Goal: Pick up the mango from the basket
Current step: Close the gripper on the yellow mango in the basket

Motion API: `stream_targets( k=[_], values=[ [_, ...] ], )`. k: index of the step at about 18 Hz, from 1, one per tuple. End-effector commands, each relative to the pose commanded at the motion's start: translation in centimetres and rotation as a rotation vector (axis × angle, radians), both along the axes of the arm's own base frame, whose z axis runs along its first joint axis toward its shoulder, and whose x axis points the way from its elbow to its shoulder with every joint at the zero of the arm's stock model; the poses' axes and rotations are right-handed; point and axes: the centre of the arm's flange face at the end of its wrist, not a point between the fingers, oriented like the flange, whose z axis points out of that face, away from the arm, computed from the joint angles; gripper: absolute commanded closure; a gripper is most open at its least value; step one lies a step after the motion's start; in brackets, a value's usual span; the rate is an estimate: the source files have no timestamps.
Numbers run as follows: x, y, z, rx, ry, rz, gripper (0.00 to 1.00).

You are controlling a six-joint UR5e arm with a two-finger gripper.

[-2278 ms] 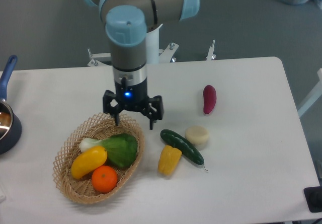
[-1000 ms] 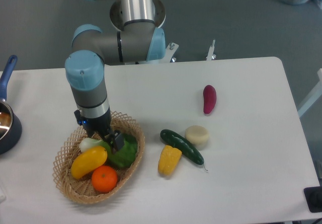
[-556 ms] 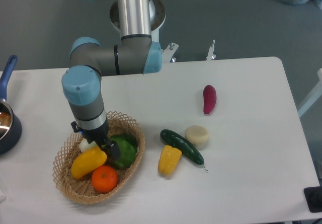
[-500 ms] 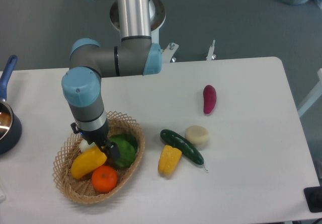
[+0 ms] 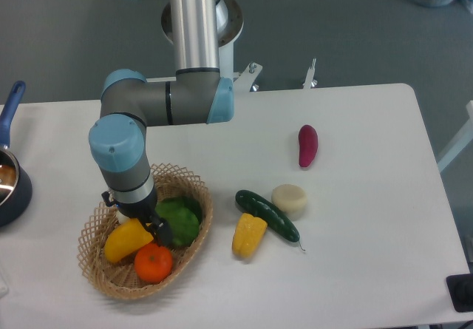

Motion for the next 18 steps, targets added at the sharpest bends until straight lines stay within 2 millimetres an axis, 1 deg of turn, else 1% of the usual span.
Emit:
stream_targets(
  k=[3,5,6,7,8,12,13,16,18],
  values=[
    [-0.1,0.3,-1.1,-0.016,-0.003,0.001,0.00],
    [0.2,0.4,-0.7,-0.009,-0.002,-0.003,0.00],
    [0.3,0.5,-0.4,-0.005,-0.003,-0.005,0.06],
    [0.3,0.4,-0.4,-0.007,-0.004,-0.003,0.14],
    [0.4,0.4,-0.5,-0.008,-0.005,-0.005,0.20],
    [0.4,0.4,-0.1,0.000,-0.002,-0.006,0.21],
    [0.6,0.4,-0.3,-0.003,-0.004,-0.006,0.25],
    [0.6,0.3,-0.3,-0.004,-0.005,-0.006,0.42],
    [0.7,0.3,0.4,0.004,-0.001,-0.010,0.48]
  ],
)
